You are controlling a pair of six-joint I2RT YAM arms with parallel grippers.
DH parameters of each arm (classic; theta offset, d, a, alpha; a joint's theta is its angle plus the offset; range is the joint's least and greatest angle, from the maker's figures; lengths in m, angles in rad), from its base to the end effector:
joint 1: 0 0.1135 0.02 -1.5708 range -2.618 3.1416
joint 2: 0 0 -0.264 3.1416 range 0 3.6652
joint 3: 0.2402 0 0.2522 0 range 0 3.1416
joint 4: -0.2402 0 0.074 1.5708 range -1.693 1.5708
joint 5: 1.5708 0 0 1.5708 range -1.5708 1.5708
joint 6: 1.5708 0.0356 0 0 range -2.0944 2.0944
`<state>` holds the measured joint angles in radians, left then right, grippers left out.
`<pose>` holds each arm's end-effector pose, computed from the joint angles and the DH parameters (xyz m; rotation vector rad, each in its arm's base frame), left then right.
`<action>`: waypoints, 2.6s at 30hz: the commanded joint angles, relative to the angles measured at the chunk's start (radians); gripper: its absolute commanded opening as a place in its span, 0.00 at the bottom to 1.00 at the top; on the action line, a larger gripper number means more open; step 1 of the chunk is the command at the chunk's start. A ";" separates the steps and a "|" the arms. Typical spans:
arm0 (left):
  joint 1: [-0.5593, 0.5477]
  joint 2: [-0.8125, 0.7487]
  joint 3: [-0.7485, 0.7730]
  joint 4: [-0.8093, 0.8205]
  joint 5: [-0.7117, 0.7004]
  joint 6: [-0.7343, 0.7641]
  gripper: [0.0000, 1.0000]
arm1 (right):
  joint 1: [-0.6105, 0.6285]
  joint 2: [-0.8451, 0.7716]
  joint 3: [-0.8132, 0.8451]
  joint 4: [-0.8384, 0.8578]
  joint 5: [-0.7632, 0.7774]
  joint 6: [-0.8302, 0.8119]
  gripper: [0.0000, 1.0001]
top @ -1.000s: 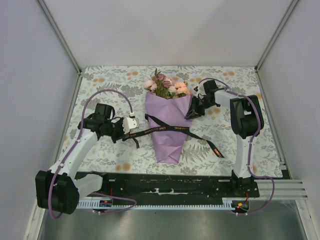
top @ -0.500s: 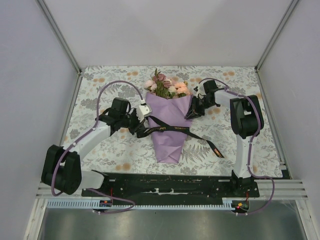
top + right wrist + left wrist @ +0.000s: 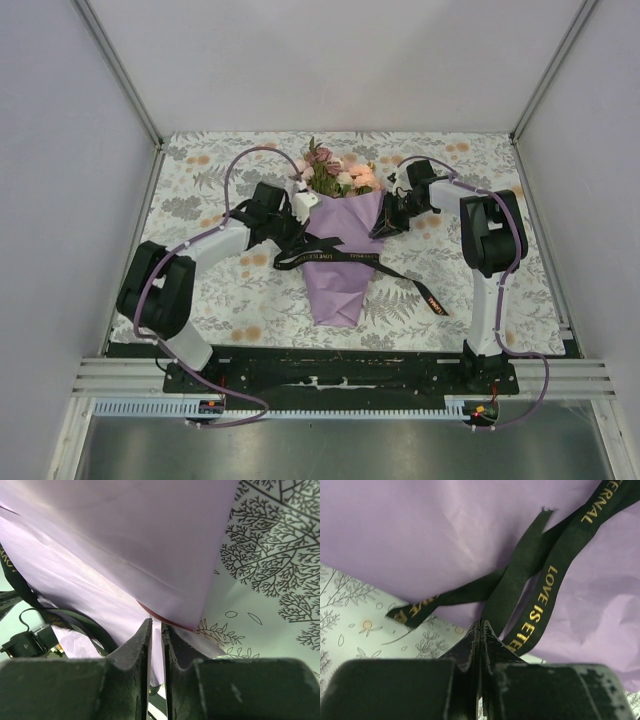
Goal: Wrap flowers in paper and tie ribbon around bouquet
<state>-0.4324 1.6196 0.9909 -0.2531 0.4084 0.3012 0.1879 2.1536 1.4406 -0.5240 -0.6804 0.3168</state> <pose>0.2974 -0.1528 0.1993 1.0381 2.1995 -0.5583 0.4115 0.1010 0.1230 0.0137 2.8028 1.0766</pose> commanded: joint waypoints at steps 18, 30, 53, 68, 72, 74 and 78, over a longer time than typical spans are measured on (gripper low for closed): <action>-0.126 0.010 -0.028 0.032 0.021 0.135 0.02 | 0.080 -0.146 0.012 0.002 -0.158 -0.151 0.27; -0.115 -0.006 -0.058 0.101 0.052 0.125 0.02 | 0.243 -0.098 0.075 0.101 -0.291 -0.136 0.49; -0.100 -0.023 -0.058 0.100 0.067 0.115 0.02 | 0.315 0.060 0.150 0.130 -0.196 -0.191 0.52; -0.065 -0.044 -0.069 0.017 0.043 0.113 0.02 | 0.294 0.016 0.158 0.113 -0.185 -0.223 0.00; -0.045 -0.041 -0.074 -0.011 0.004 0.111 0.02 | 0.262 -0.017 0.167 0.108 -0.203 -0.219 0.00; -0.042 -0.038 -0.066 -0.015 0.000 0.113 0.02 | 0.243 -0.031 0.170 0.107 -0.214 -0.213 0.00; -0.040 -0.026 -0.046 -0.028 -0.022 0.113 0.02 | 0.228 -0.041 0.175 0.091 -0.231 -0.216 0.00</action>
<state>-0.4740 1.6108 0.9218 -0.2611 0.4156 0.4015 0.4297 2.1902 1.5734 -0.4255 -0.8772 0.1112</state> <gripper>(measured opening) 0.026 0.007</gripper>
